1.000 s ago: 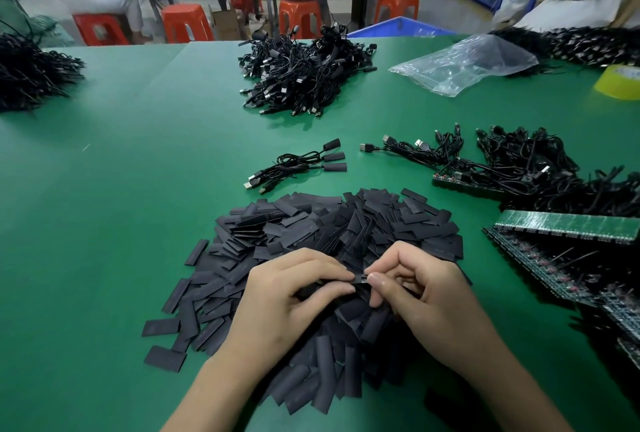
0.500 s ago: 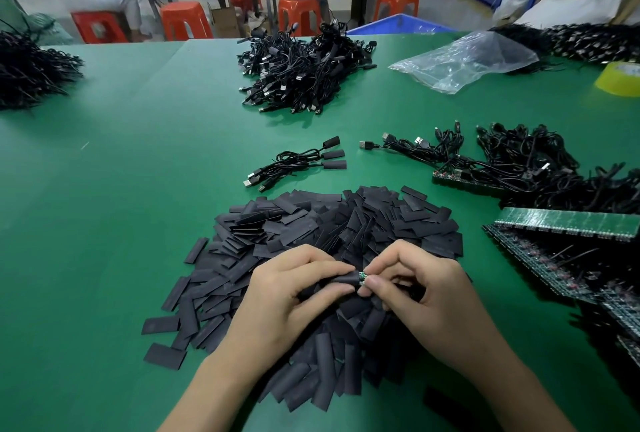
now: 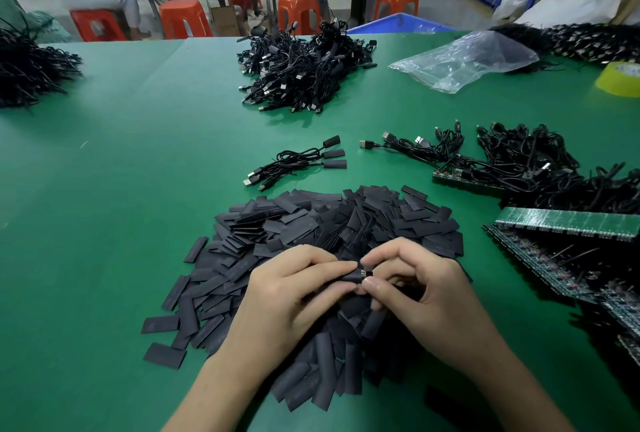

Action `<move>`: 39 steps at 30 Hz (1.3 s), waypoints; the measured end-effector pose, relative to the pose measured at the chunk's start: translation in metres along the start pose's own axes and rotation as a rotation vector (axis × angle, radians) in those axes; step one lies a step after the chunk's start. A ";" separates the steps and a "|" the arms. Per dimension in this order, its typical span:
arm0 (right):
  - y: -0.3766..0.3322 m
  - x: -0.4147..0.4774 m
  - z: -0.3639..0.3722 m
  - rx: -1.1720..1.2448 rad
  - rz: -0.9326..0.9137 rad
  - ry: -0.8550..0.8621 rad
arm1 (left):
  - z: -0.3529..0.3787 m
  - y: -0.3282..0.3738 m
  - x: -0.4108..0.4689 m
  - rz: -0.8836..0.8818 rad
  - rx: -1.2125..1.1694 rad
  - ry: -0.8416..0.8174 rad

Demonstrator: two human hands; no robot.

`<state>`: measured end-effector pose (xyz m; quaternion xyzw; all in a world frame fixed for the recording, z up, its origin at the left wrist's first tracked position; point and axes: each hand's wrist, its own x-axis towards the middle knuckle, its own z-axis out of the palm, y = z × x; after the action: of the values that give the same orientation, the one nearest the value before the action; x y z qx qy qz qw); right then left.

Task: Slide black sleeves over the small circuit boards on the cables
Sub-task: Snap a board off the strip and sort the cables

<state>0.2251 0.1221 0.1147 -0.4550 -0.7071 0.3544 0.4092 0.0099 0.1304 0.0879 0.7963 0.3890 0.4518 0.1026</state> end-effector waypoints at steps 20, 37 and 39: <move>0.000 -0.001 0.005 0.094 0.023 0.131 | 0.002 0.014 0.003 -0.302 -0.081 0.235; 0.002 -0.001 0.016 0.077 -0.023 0.230 | 0.005 0.025 0.004 -0.351 -0.045 0.281; 0.002 -0.001 0.015 0.070 -0.029 0.235 | 0.005 0.023 0.004 -0.304 0.006 0.276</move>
<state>0.2121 0.1199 0.1065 -0.4686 -0.6481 0.3171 0.5098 0.0269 0.1185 0.0992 0.6592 0.5164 0.5348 0.1131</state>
